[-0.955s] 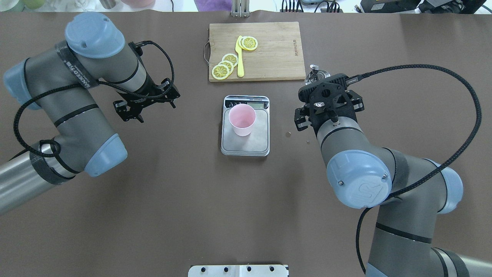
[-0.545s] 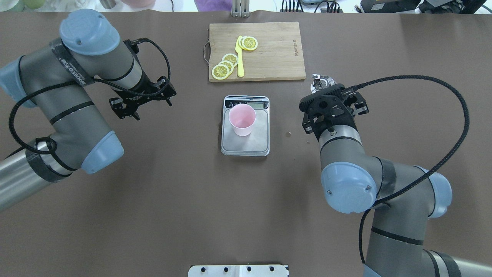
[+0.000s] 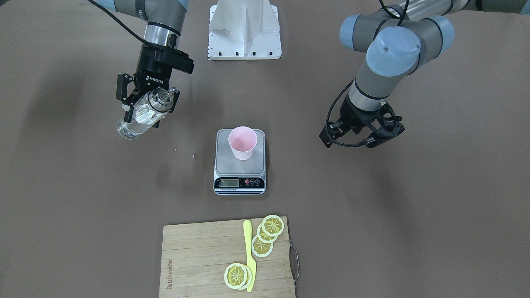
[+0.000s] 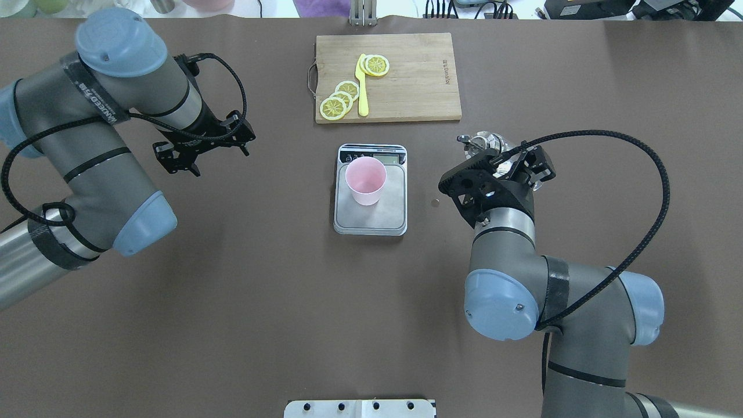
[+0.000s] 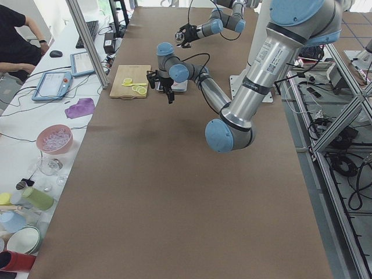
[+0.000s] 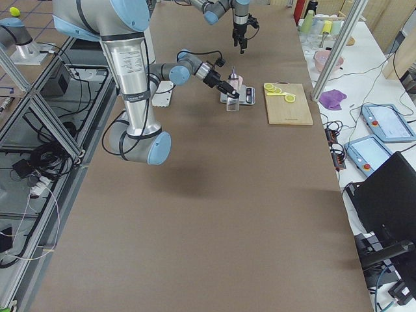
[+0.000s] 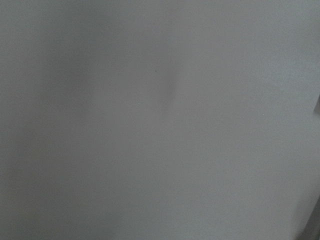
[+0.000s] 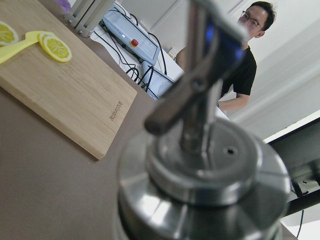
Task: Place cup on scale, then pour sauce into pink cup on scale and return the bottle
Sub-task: 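Carry the sauce bottle with the right gripper toward the pink cup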
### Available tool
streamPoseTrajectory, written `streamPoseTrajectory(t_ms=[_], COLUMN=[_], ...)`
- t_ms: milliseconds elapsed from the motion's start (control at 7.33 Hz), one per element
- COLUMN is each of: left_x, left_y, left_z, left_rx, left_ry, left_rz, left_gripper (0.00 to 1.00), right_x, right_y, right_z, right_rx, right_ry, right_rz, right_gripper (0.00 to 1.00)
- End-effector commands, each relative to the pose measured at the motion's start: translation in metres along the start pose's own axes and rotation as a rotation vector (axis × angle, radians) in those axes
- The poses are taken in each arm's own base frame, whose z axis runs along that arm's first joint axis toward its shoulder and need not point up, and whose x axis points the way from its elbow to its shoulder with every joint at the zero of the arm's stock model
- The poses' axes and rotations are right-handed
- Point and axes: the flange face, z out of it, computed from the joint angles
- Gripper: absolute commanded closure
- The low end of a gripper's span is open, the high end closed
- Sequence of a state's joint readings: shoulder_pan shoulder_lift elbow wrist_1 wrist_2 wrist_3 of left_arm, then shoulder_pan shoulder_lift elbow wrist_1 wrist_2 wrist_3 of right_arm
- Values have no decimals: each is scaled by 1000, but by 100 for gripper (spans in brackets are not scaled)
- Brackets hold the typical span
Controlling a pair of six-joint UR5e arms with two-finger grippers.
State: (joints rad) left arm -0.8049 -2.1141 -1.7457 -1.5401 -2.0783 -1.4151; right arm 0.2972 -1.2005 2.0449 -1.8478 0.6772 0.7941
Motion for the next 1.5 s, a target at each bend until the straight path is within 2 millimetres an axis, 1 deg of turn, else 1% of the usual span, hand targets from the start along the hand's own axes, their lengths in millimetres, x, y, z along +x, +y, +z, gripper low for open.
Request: streamPoseTrajectory(t_ms=[0,136,409,545,682,818,955,1091,1227,1364], left_x=[-3,-4,-5,-13,-26,-31,-32,-32,-32,-33], left_y=[-4,-5,-6,-7,-10,-15,-17,-18,-18,-20], left_z=[2,4,5,10,17,22,23,22,23,22], left_rx=[1,0,-1,1,4,6,6,8,7,9], left_ry=[-5,-9,-12,-4,7,11,9,11,8,8], left_rz=[0,-1,0,5,10,9,6,7,13,15], left_gripper=[1,1,1,1,1,1,1,1,1,1], right_x=[-12,-14,-14,-22,-42,-60,-64,-75,-94,-98], right_y=[-9,-14,-11,-7,-14,-25,-24,-29,-37,-34], right_z=[-14,-16,-12,-6,1,6,9,10,14,18], right_rx=[9,-2,-15,-26,-36,-44,-52,-56,-72,-78], right_ry=[54,67,95,105,113,118,117,113,110,114], right_rz=[-88,-115,-256,-278,-306,-316,-322,-324,-332,-339], right_gripper=[100,100,100,100,100,100,100,100,100,100])
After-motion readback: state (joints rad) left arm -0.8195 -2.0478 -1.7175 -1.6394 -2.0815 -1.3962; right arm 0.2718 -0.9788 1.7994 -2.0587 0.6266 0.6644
